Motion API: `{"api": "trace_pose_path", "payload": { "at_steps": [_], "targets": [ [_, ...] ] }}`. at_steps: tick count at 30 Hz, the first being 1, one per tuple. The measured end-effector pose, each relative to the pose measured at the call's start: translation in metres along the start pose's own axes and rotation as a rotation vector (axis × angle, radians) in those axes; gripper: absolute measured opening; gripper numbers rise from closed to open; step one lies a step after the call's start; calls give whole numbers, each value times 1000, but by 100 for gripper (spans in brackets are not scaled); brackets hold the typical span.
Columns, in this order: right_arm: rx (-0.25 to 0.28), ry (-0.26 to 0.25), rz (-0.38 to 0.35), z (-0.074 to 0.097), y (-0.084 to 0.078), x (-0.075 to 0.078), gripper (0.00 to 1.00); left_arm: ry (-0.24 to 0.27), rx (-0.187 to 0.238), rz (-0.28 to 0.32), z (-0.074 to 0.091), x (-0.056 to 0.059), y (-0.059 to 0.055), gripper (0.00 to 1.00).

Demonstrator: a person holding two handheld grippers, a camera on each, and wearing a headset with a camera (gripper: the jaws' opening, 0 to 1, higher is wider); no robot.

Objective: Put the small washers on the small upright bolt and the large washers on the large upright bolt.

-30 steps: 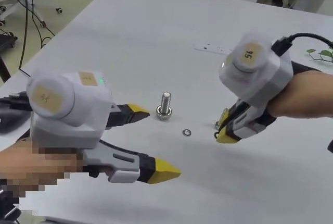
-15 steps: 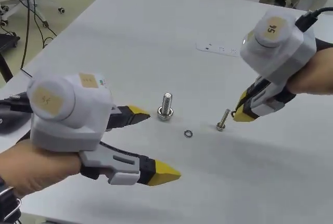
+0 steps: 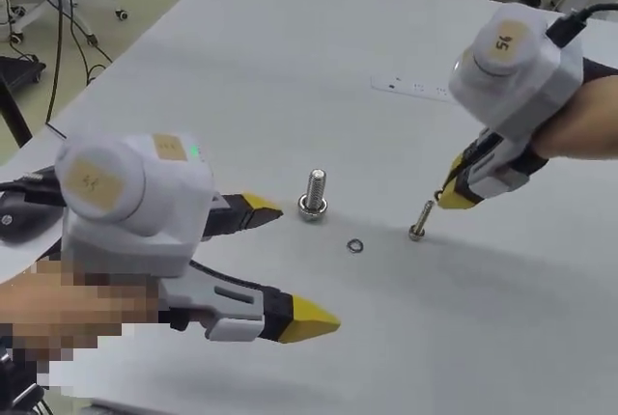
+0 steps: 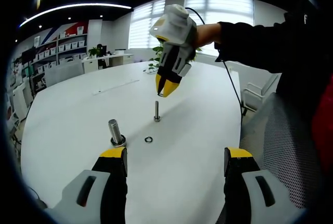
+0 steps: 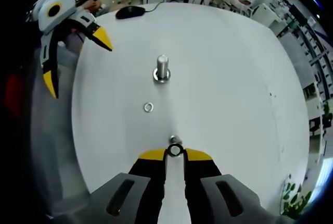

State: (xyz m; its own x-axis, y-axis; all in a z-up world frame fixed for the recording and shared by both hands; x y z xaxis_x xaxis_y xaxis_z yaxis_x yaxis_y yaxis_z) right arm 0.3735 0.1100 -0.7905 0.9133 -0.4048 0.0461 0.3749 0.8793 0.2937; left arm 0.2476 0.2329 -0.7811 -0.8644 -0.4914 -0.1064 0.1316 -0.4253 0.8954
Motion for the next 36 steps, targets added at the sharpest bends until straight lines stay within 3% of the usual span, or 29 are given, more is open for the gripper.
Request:
{"api": "trace_pose_path", "payload": {
  "at_steps": [36],
  "targets": [
    [-41, 28, 3, -24, -1, 0, 14, 8, -13, 13, 2, 1, -6, 75]
  ]
}}
Point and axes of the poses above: the centre of the closed fingertips' face, and the gripper's own axes: z roughly backward along the fingers, x roughly to its right, y roughly out of its top, the point moved 1 cm from there along z, roughly backward along the fingers, and after that the axes turned 14 degrees about -z, right-handed, at the moved point
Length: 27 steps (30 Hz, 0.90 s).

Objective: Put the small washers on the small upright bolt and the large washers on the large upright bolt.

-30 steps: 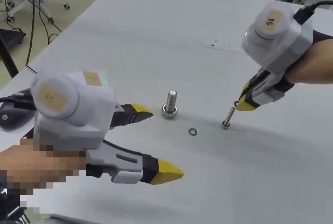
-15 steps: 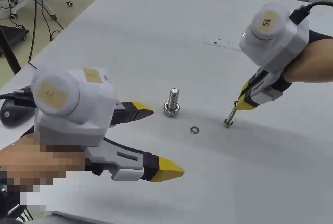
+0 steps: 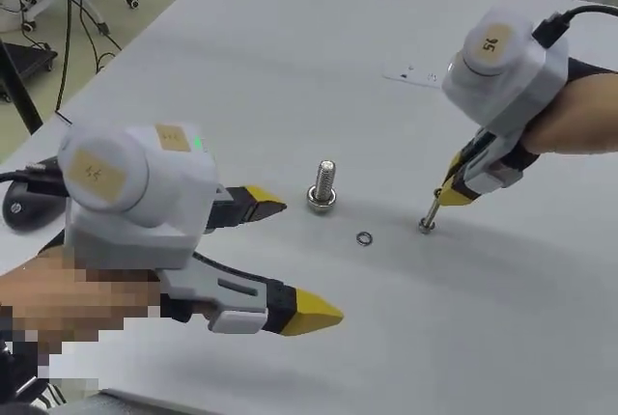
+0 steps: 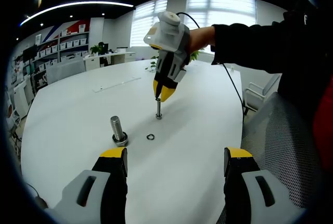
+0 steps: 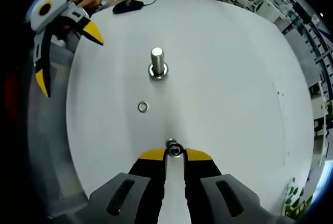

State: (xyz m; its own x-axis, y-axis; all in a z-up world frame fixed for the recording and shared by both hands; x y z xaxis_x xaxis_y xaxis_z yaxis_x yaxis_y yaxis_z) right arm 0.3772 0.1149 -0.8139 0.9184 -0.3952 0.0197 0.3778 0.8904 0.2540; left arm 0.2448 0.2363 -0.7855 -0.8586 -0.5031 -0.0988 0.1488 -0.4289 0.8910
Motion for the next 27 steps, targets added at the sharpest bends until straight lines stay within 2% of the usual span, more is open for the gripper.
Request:
{"api": "trace_pose_path", "payload": {
  "at_steps": [22, 27],
  "targets": [
    [-44, 29, -35, -34, -10, 0, 14, 4, -7, 6, 0, -2, -2, 75],
    [-55, 31, -31, -37, -11, -2, 14, 5, -11, 7, 0, -2, -3, 75]
  ]
}}
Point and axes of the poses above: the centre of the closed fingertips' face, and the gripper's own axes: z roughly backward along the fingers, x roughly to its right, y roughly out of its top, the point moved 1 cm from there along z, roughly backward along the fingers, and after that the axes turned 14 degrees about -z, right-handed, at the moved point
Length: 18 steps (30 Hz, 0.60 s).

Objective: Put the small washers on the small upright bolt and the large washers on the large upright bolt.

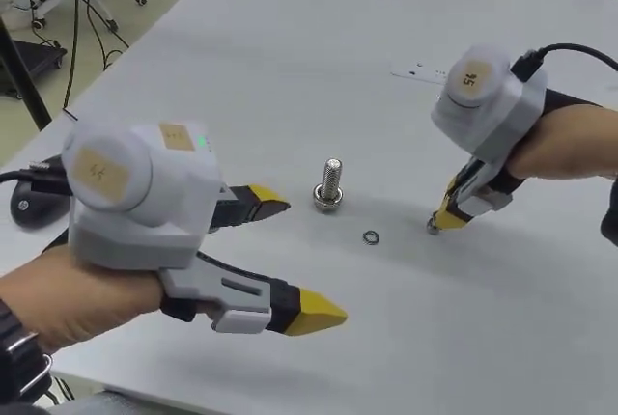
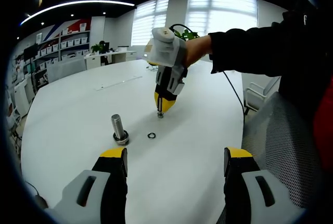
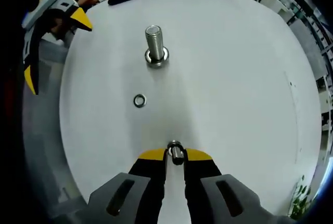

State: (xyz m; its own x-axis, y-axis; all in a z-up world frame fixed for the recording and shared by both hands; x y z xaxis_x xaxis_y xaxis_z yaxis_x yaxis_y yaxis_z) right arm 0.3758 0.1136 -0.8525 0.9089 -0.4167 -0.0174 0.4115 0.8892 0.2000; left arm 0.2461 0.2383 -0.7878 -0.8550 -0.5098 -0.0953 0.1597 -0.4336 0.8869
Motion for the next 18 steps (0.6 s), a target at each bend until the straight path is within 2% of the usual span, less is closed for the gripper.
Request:
{"api": "trace_pose_path", "payload": {
  "at_steps": [18],
  "targets": [
    [-2, 10, -1, -4, -3, -5, 14, -2, -5, 1, -1, -1, 0, 75]
  ]
}}
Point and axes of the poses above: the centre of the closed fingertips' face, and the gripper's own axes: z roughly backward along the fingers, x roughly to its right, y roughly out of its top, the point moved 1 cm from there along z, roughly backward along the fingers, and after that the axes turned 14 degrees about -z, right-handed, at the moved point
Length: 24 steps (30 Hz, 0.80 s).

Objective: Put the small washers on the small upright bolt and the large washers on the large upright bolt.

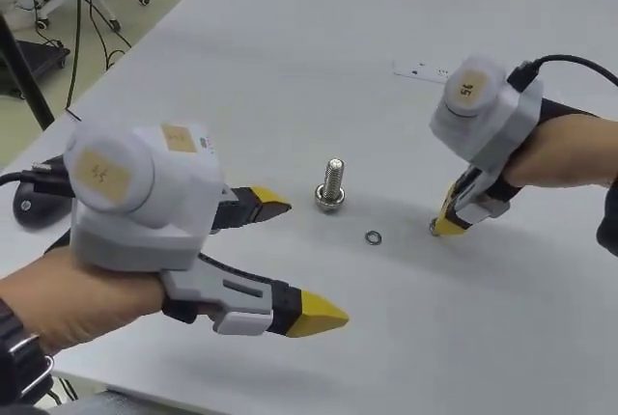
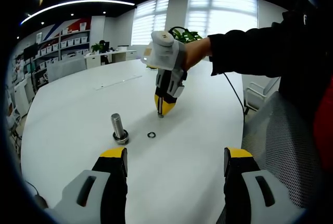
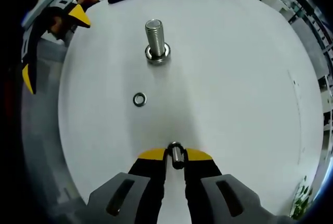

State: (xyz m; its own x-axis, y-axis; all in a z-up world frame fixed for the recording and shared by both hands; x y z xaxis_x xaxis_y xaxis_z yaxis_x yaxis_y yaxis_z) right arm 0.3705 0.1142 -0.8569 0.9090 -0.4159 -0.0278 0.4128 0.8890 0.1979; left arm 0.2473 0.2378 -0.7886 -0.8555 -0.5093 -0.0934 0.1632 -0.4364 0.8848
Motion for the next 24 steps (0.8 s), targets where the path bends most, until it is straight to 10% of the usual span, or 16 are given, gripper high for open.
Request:
{"api": "trace_pose_path", "payload": {
  "at_steps": [24],
  "targets": [
    [33, -24, -35, 12, -17, 9, 15, -6, 5, -4, 0, 2, 1, 75]
  ]
}}
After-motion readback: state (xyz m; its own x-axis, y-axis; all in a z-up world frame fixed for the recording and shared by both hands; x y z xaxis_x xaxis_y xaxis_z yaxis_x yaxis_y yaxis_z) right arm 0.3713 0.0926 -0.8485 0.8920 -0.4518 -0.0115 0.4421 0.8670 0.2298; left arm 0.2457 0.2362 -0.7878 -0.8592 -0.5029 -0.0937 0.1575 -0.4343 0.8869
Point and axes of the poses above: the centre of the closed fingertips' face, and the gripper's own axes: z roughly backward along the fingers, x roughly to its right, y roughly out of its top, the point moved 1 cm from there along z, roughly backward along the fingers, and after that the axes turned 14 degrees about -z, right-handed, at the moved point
